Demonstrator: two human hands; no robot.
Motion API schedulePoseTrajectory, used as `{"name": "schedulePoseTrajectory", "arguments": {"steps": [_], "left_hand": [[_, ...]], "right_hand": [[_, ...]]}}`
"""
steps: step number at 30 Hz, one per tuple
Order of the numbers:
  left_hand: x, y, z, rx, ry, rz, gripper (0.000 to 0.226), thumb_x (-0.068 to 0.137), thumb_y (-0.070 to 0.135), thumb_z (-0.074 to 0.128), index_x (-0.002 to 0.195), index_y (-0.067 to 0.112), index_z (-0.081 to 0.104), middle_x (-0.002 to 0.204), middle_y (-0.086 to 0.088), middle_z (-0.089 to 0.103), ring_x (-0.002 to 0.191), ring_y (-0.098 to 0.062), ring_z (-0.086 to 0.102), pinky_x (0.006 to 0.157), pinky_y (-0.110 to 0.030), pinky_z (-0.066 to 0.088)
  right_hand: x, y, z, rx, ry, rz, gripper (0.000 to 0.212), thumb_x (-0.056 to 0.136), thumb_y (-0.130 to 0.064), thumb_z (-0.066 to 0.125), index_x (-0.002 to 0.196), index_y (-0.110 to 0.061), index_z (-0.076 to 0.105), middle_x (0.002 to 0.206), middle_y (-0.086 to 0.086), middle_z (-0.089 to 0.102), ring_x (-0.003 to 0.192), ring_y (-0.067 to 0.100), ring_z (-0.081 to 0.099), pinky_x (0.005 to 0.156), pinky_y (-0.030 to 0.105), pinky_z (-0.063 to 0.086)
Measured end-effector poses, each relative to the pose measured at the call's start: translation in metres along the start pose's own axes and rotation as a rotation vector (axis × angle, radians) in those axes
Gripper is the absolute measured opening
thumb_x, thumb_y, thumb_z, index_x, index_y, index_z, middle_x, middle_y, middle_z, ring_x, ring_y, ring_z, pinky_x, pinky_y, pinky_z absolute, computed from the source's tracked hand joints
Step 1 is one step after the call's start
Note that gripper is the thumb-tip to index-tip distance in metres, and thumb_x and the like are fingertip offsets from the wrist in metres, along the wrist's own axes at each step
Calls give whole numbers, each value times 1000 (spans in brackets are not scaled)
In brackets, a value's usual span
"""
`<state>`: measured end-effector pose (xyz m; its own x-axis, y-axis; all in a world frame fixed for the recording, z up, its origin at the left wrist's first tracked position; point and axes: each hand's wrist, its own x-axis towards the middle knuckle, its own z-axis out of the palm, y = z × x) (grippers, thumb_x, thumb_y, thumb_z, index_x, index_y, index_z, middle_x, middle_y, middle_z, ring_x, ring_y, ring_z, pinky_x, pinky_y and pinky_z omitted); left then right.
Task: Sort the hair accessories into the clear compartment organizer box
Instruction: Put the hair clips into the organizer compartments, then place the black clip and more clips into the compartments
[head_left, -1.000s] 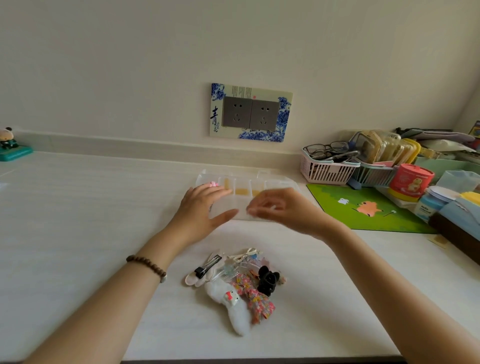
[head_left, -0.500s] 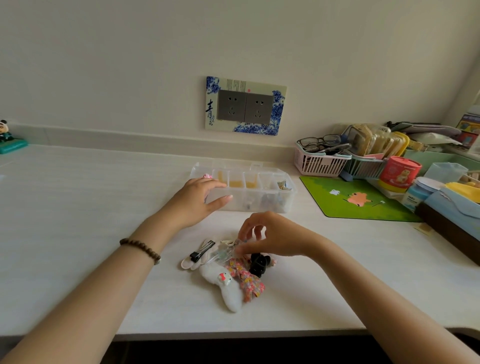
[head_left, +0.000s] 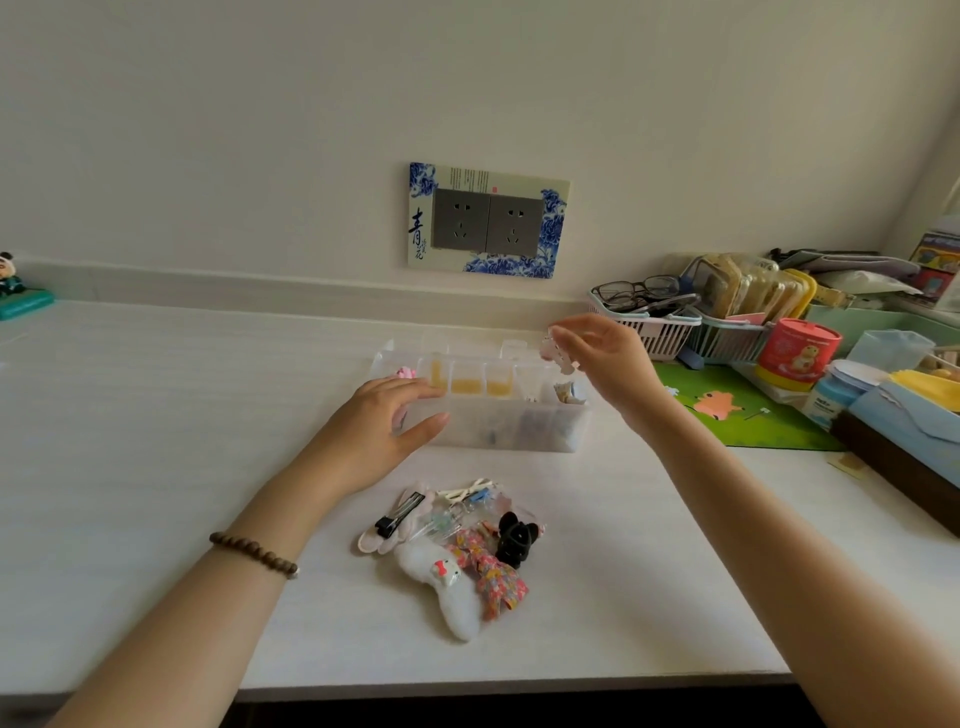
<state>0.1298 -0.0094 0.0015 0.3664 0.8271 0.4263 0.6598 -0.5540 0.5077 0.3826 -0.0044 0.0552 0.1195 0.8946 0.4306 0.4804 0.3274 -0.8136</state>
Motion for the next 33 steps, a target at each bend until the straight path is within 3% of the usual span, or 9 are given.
{"name": "schedulePoseTrajectory", "arguments": {"steps": [5,8,12,14,16,19,23,29,33], "left_hand": [[-1,-6,1,-4,-20,3,62,77,65,48,127,29,53,140,5,48,135,-10,31,105,-18,19],[-2,-6,3,24,-21,12,76,69,75,33,131,34,48,144,10,42,138,-7,23,112,-25,16],[-4,1,6,115,-38,30,84,65,87,22,132,42,41,150,14,31,143,-8,9,117,-49,4],[-5,8,3,200,-23,62,77,67,85,24,131,46,41,148,20,25,144,-10,1,116,-51,-8],[-7,21,-3,158,0,142,70,66,84,33,123,47,49,138,25,31,142,-9,11,117,-48,-3],[-14,42,-4,-114,-191,175,47,62,69,65,102,45,64,120,28,54,120,7,40,111,-35,29],[-24,53,13,-199,-508,86,40,57,53,80,95,48,67,108,25,52,112,10,40,98,-19,33],[-22,50,20,-252,-486,87,33,59,49,81,90,43,70,105,21,56,108,5,44,96,-21,36],[-13,45,9,-482,-234,47,41,58,57,73,95,40,69,94,19,67,86,1,57,84,-25,45]], "right_hand": [[16,15,8,-334,-107,-23,21,88,-24,60,103,-12,68,97,4,72,83,12,65,81,27,53],[8,15,6,-471,-100,-83,21,87,-26,60,105,-19,67,104,-1,70,93,14,62,81,29,49],[-24,-6,-2,-258,-251,-136,15,85,-26,62,100,-22,67,97,-10,69,86,6,64,77,22,52],[-45,-12,-5,-158,-444,-93,16,84,-26,64,97,-20,68,98,-6,71,90,9,65,82,22,53],[-61,-9,-6,-146,-570,-77,16,82,-27,65,96,-19,69,100,-4,70,92,11,64,84,24,50],[-69,7,-5,-108,-485,-61,12,84,-26,64,93,-20,69,95,-3,71,89,13,64,83,28,50],[-67,18,-4,24,-348,11,10,86,-23,62,90,-18,69,85,-3,70,74,5,61,69,15,47],[-61,18,1,76,-312,12,11,86,-21,61,91,-15,69,90,5,71,71,2,60,62,8,43],[-47,13,6,32,-202,-89,7,85,-20,63,89,-17,68,85,-6,69,73,0,60,65,12,45]]}}
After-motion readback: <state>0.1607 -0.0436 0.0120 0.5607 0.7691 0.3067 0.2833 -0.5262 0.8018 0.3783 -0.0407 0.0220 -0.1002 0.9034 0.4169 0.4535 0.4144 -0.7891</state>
